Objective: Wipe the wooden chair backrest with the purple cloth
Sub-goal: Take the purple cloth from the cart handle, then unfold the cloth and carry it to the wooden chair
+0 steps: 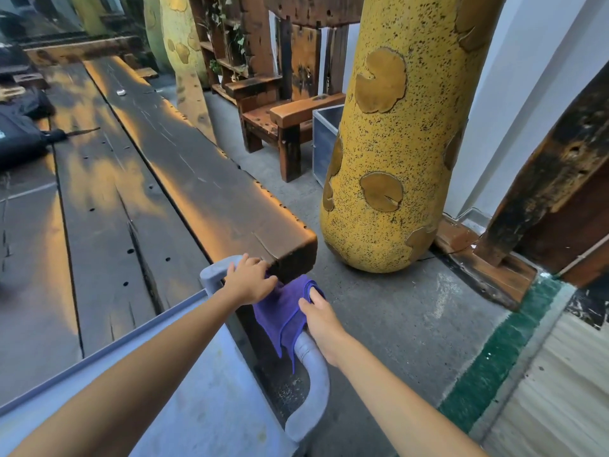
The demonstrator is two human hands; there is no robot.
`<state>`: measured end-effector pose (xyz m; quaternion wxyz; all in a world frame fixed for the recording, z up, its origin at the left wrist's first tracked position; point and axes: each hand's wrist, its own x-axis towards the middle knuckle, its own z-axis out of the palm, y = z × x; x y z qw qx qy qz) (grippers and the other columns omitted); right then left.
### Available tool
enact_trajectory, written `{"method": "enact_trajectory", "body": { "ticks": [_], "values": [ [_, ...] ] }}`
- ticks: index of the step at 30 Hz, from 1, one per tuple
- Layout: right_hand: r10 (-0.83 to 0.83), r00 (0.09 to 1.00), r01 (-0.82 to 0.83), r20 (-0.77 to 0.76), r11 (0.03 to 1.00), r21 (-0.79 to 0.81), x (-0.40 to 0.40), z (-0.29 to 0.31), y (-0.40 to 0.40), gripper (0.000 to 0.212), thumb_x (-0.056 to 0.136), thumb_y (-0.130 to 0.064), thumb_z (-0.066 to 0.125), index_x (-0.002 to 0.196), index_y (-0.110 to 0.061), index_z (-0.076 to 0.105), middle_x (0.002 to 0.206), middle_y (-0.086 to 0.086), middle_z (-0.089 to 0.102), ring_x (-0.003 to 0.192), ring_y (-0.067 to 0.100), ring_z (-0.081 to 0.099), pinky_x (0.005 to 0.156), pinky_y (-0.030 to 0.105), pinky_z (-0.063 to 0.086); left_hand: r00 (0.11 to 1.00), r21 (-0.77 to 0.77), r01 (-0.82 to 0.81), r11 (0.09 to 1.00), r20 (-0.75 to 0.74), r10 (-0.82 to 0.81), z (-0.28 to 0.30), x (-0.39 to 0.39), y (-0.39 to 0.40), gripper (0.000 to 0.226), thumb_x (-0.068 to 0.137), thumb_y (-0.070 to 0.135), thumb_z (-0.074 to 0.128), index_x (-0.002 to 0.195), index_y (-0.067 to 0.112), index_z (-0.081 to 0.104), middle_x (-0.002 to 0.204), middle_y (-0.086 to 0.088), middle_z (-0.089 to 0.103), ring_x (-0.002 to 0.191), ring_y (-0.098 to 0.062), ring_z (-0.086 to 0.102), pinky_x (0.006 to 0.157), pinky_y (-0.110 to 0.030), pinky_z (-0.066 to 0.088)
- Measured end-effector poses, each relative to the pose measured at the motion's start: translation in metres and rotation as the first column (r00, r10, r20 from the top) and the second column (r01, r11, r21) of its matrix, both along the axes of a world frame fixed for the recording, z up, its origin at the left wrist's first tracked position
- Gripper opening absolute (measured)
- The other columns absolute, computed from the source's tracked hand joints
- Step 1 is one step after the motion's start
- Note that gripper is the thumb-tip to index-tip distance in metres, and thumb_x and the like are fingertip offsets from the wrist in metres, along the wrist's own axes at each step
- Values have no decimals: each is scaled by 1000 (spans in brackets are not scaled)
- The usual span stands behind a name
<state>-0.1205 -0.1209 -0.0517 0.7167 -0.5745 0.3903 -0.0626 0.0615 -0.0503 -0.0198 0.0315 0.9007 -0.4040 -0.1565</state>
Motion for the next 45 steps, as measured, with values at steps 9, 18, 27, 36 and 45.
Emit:
{"method": "enact_trajectory", "body": {
  "ticks": [9, 18, 27, 36, 45],
  "values": [
    [-160, 949, 124, 272, 982, 144, 13, 64, -61, 33, 110, -20, 43, 136, -38, 52, 128, -14, 71, 120, 11, 67, 105, 45, 51, 797, -201, -178, 963, -604, 21, 18, 19, -57, 46, 103, 50, 40, 121, 23, 72, 127, -4, 71, 118, -26, 63, 103, -38, 48],
    [-238, 926, 217, 293, 971, 104, -18, 94, -183, 37, 106, -17, 53, 140, -31, 55, 131, -3, 71, 122, 20, 67, 102, 49, 53, 576, -296, -484, 823, -816, 46, 26, 11, -168, 26, 93, 21, 67, 119, 20, 68, 120, -7, 69, 111, -25, 63, 101, -42, 52],
    [-168, 964, 146, 205, 982, 119, -47, 95, -329, 41, 106, -8, 37, 142, -21, 54, 132, 9, 69, 125, 33, 63, 105, 62, 47, 773, -598, -246, 763, -596, -218, 64, -86, -304, 42, 79, 42, 83, 104, 14, 65, 90, 3, 62, 73, -9, 57, 73, -26, 50],
    [-49, 996, 51, 70, 998, -25, -49, 99, -433, 46, 110, -20, 42, 155, -27, 39, 131, 3, 68, 121, 24, 65, 106, 54, 49, 921, -559, 7, 829, -319, -223, 80, -93, -414, 38, 77, 34, 85, 110, 16, 80, 106, 5, 79, 93, -7, 71, 85, -19, 53],
    [156, 985, -171, -73, 938, -301, 42, 79, -497, 39, 109, -16, 40, 145, -18, 55, 142, 0, 62, 132, 20, 57, 115, 43, 42, 858, -515, -406, 755, -500, 121, 53, 5, -457, 14, 71, 28, 67, 63, 16, 67, 58, 8, 66, 58, -4, 60, 59, -18, 50]
  ]
}}
